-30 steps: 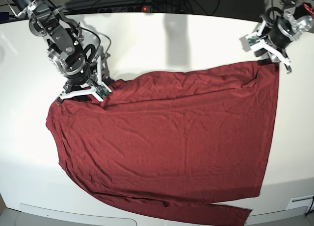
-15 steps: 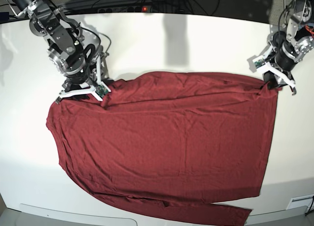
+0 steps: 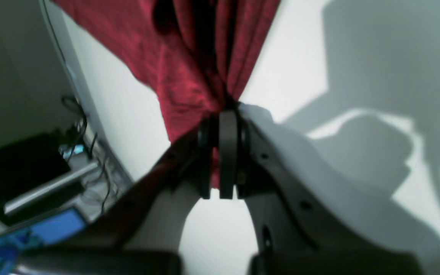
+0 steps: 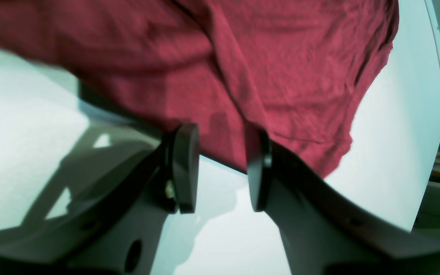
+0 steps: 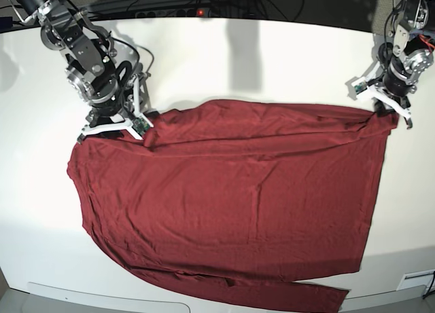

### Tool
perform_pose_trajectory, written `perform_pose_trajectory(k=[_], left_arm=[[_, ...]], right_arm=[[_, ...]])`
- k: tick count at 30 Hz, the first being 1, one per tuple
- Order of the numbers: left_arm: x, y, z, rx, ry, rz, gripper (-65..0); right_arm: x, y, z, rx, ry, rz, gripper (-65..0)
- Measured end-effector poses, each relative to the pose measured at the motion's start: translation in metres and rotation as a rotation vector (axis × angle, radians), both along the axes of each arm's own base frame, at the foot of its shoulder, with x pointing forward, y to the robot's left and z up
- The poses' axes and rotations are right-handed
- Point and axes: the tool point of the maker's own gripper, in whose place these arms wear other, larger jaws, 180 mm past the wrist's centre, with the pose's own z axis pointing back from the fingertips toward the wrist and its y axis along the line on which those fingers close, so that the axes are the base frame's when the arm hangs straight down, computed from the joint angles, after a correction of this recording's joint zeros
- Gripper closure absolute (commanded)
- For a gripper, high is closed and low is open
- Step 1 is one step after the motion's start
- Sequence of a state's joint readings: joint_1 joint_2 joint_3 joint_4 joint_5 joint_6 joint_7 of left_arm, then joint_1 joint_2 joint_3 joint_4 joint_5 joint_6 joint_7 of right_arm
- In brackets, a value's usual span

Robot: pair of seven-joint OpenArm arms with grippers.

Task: Fold the T-shirt properly
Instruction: 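Lift both shoulder edges slightly and pull them apart to tension the shirt, then drag the right gripper's shoulder edge outward along the table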

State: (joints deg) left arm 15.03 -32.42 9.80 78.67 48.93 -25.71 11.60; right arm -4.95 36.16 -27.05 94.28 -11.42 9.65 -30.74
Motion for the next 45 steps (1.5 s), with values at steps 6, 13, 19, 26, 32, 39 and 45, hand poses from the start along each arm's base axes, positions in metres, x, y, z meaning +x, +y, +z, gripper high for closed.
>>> perform_pose_trajectory(k=[6,13,19,26,32,39,45], left_arm=[[-0.031,-0.007,0.005,-0.065,0.035,0.036,0.0],[-0.039,-0.031,0.011,-0.193,0.057,0.065,0.0],[-0.038,-0.043,0.013,-0.234,0.060,0.053,0.0],[-0.039,-0.044,0.013,-0.241,0.063,0.054,0.0],[-0.039,-0.045,0.013,-0.243,0.063,0.051,0.0],[-0.039,-0.046,0.014,-0.250,0.062,0.048,0.0],[-0.039,-0.050,0.014,-0.291,0.067,0.074,0.0]], right_arm=[[-0.013,0.013,-0.004,-0.016,0.080,0.110,-20.6],[-0.023,0.021,0.007,-0.028,0.135,0.201,-26.8],[-0.037,0.022,-0.009,-0.017,0.213,0.274,-34.6],[-0.020,0.021,-0.027,0.014,0.163,0.304,-34.5],[0.000,0.032,-0.037,-0.010,0.173,0.349,-34.4],[-0.003,0.031,-0.050,-0.216,0.233,0.408,-19.4],[-0.006,0.023,-0.052,-0.248,0.255,0.389,0.0]])
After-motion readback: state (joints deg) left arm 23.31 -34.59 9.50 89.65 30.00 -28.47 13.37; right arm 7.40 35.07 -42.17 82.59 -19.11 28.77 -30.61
